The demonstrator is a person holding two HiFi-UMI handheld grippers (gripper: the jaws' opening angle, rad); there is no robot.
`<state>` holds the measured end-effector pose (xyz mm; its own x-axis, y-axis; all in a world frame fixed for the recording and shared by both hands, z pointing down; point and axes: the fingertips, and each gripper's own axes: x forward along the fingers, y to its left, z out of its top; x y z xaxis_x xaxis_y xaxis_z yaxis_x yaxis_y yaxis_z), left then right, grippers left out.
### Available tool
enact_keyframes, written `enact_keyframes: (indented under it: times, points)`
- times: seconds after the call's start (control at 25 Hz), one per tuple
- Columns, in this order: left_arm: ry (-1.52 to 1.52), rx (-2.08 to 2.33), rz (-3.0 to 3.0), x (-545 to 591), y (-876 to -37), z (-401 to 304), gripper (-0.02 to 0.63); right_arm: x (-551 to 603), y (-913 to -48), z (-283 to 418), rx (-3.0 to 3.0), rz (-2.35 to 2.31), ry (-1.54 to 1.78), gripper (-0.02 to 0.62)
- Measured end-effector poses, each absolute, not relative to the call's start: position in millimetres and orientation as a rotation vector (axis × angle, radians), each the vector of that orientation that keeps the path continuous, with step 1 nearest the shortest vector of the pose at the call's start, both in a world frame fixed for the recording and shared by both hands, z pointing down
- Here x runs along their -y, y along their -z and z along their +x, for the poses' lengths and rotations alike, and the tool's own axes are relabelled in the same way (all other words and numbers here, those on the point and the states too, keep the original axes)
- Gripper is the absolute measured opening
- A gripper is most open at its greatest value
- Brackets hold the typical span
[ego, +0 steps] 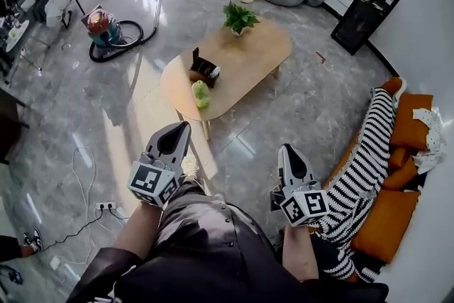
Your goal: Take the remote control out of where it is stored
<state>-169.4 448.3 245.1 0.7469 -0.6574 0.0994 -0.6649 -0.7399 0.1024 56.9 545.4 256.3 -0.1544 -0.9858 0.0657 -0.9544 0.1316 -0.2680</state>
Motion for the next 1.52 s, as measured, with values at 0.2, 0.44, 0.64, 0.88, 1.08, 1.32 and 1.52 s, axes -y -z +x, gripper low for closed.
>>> enact_keyframes:
  times: [0.2,0.44,0.64,0.88,1.08,1.32,1.52]
  points:
    - [-0.152,1.085,2.789,-428.3,-250.7,-168.3,0.008,-517.9,-266.6,49.3,-2.305,-1.902,0.422,0.008]
    - [-0.125,1.055,2.762,-363.9,-271.9,-162.4,0.008,-467.3,-275.7,48.6,-2.364,-1.934,0.405,0.008]
    - [-0.078,1.050,2.761,-288.6,-261.6,-150.8,0.008,-399.9,-262.6,67.3,-2.352,-1.981,0.398,0.008]
    - [-0.060,1.018,2.785,-222.5,-251.6,-152.0,0.008,-334.6,-257.3,69.9,-2.311,-2.005,0.416,0.008]
    - [-0.050,1.049,2.761,-168.6,-254.5,-166.1,0.008,-276.5,-265.7,60.5,-2.338,-2.037,0.433,0.008]
    - [-0.049,1.098,2.733,-119.1,-270.7,-190.6,0.008,-215.2,-266.7,49.0,-2.384,-2.050,0.389,0.008]
    - [-0.141,1.111,2.683,-90.1,-297.8,-192.9,0.008,-184.1,-276.3,44.7,-2.398,-2.061,0.426,0.008]
